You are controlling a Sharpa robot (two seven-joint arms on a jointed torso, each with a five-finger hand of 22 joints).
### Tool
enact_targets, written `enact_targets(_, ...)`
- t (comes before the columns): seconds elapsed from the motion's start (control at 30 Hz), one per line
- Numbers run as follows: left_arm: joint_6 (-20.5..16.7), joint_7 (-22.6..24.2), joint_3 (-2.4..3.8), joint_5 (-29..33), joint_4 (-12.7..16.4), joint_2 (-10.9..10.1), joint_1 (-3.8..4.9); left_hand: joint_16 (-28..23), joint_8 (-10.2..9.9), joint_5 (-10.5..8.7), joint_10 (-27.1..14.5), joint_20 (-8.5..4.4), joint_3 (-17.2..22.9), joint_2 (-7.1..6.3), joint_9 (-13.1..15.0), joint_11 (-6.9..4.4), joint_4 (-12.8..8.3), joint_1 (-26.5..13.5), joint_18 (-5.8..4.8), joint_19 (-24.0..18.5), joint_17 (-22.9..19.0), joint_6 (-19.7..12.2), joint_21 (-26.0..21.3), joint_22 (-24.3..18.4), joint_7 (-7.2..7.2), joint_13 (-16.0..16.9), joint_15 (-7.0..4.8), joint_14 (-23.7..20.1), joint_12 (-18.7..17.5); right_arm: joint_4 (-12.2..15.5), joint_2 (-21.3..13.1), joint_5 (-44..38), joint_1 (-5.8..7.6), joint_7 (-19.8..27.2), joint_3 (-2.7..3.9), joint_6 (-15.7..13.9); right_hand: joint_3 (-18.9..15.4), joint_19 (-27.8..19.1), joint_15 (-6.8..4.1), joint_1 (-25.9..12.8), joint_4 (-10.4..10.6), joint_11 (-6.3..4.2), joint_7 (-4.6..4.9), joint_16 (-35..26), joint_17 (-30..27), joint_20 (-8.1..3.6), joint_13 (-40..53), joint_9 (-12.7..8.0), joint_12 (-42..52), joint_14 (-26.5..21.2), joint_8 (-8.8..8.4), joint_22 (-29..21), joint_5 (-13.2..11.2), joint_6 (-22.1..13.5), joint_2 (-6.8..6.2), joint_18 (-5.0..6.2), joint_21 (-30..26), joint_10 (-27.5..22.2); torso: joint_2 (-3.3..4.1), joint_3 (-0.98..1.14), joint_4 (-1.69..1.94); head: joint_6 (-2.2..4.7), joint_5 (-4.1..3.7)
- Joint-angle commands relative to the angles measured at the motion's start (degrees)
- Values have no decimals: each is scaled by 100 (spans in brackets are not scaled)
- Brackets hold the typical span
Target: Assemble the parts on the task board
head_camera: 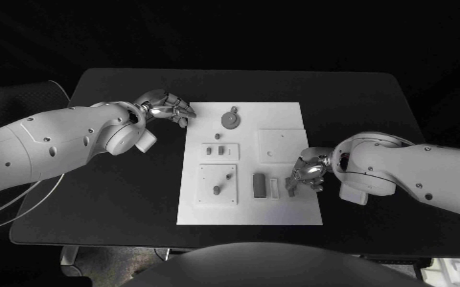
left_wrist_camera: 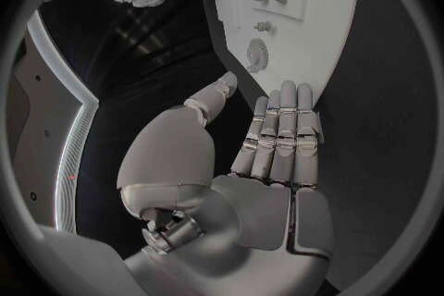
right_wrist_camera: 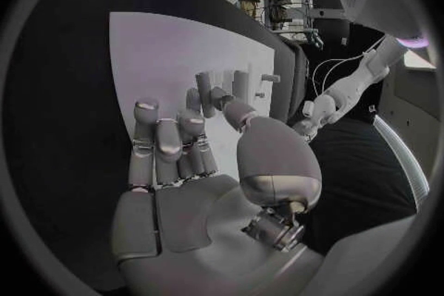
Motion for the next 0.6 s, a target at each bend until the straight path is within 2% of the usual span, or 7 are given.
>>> enact_targets(0.03, 88, 19, 3, -26, 11, 8, 7, -30, 30, -16, 27, 2, 3, -54, -3, 8, 19, -6, 66, -13, 8, -40, -29, 10, -11, 10, 15, 20, 16, 48, 27, 487, -3, -35, -3, -113, 333, 23, 12, 114, -288, 13, 1, -3, -8, 15, 3, 12, 15, 36, 19, 99, 33, 33, 53, 116, 29, 46, 2, 0, 1, 0, 13)
enact_targets(0.37, 107, 9, 3, -28, 10, 21, 7, -32, 31, -16, 25, 2, 1, -56, -3, 9, 19, -6, 66, -11, 14, -40, -30, 12, -11, 9, 14, 23, 13, 3, 205, 549, -3, -62, -6, -309, 339, 24, 12, 111, -287, 12, 0, -2, -19, 14, 4, 10, 18, 29, 21, 99, 32, 35, 47, 116, 30, 48, 2, 0, -2, 0, 9)
enact_targets(0.6, 122, 4, 3, -34, 20, 23, 7, -35, 31, -16, 19, 2, -2, -57, -3, 12, 21, -9, 65, -10, 20, -42, -31, 14, -10, 8, 14, 25, 8, -111, 361, 407, -8, -82, -8, -322, 345, 20, 12, 101, -285, 13, 1, -3, -47, 16, 5, 5, 17, 8, 19, 98, 32, 29, 42, 116, 28, 46, 3, 0, 4, 0, 16)
